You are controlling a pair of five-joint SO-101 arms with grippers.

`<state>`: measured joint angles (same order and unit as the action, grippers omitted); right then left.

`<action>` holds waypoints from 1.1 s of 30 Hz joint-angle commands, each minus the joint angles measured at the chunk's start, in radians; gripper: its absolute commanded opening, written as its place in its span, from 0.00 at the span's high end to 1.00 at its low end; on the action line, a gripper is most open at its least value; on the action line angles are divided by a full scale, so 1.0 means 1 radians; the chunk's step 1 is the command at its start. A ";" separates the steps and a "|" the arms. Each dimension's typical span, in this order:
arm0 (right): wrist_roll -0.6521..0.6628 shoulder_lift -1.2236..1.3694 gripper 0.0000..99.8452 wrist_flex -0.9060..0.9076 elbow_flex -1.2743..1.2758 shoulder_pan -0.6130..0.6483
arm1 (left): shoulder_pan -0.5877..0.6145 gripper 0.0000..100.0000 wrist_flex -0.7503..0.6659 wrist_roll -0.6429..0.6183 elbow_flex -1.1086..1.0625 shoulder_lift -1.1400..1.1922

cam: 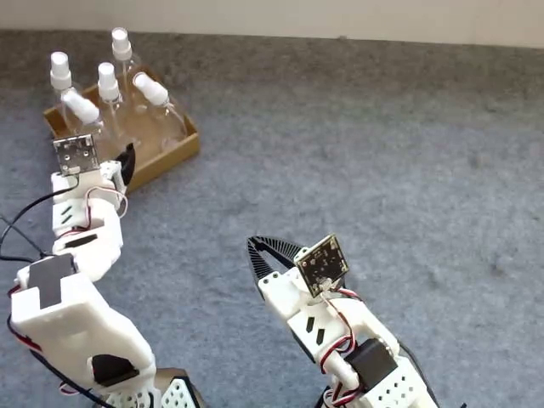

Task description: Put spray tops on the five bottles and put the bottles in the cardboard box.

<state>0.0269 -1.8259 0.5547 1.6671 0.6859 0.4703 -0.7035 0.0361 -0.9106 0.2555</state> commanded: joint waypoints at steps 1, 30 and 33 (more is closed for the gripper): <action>0.009 -0.018 1.00 0.005 0.128 -0.015 | 0.035 0.66 -0.011 0.000 0.004 -0.013; 0.009 -0.018 1.00 0.005 0.128 -0.015 | -0.002 0.88 0.578 0.000 -0.406 -1.044; 0.009 -0.018 1.00 0.005 0.128 -0.015 | -0.004 0.96 0.735 0.000 -0.397 -1.184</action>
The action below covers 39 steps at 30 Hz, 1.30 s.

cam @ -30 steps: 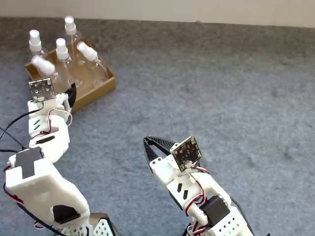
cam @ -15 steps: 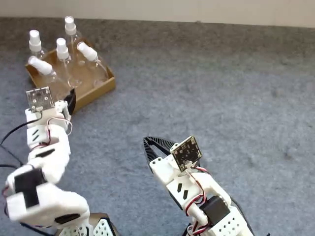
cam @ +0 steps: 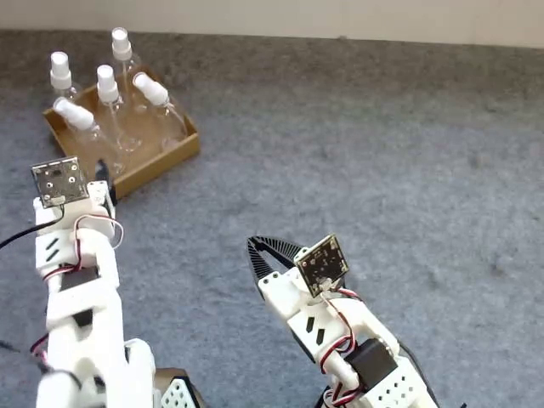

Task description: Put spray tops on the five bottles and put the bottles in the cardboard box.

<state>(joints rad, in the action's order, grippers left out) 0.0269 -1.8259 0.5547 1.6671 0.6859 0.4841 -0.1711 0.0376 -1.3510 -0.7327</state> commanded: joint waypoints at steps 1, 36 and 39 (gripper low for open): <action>0.009 -0.018 1.00 0.005 0.128 -0.015 | -0.019 0.98 0.249 -0.002 0.044 -0.240; 0.009 -0.016 1.00 0.007 0.128 -0.015 | -0.509 1.00 1.189 0.003 -0.130 -1.084; 0.009 -0.010 1.00 0.007 0.128 -0.015 | -0.535 1.00 1.142 0.000 -0.203 -1.084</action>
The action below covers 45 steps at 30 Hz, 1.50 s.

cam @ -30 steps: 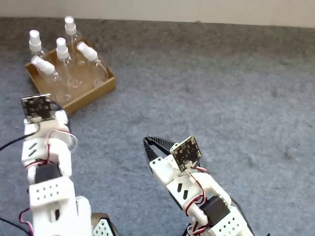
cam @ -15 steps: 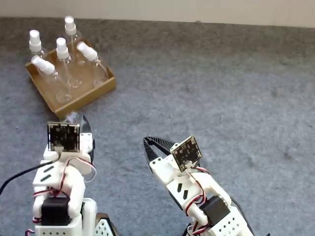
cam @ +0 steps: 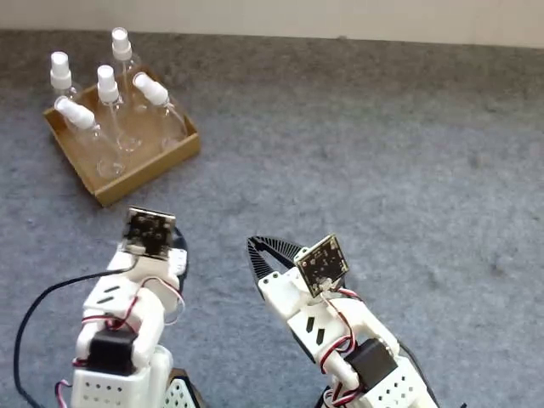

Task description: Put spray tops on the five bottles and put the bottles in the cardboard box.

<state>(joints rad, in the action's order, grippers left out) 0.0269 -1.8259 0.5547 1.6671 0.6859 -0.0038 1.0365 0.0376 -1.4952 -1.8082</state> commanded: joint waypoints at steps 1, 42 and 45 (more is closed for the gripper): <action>0.009 -0.002 1.00 0.007 0.128 -0.015 | -0.045 1.00 -0.075 0.000 -0.074 -0.008; 0.011 -0.018 1.00 0.004 -0.016 -0.294 | 0.128 1.00 0.292 -0.002 -0.199 -0.001; 0.011 -0.016 1.00 0.004 -0.125 -0.386 | 0.130 1.00 0.293 -0.002 -0.199 -0.002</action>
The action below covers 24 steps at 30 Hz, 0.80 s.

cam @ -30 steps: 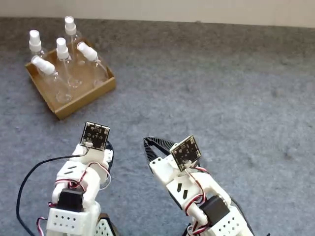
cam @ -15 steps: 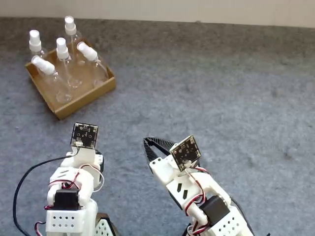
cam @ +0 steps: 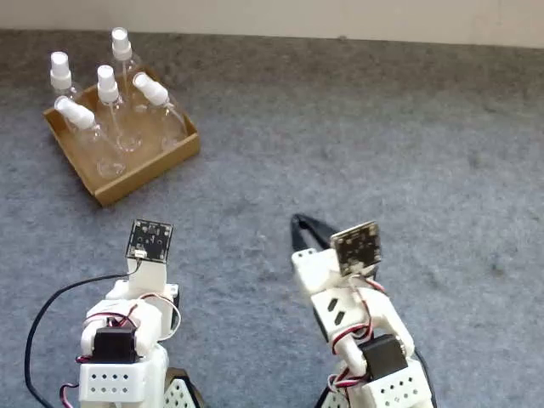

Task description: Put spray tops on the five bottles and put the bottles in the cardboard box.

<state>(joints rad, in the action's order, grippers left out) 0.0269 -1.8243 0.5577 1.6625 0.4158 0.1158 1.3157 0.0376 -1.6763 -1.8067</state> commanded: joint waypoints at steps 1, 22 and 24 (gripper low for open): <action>0.011 -0.018 1.00 0.002 -0.160 -0.150 | 0.010 1.00 0.017 -0.002 -0.018 -0.008; 0.009 -0.016 1.00 0.200 -0.303 -0.458 | 0.016 1.00 0.017 -0.002 -0.018 -0.010; 0.009 -0.016 1.00 0.199 -0.251 -0.456 | 0.016 1.00 0.017 -0.002 -0.018 -0.010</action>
<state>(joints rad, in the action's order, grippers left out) 0.0269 -1.8382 0.7541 1.3525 -0.0322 0.1174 1.3249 0.0376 -1.6763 -1.8067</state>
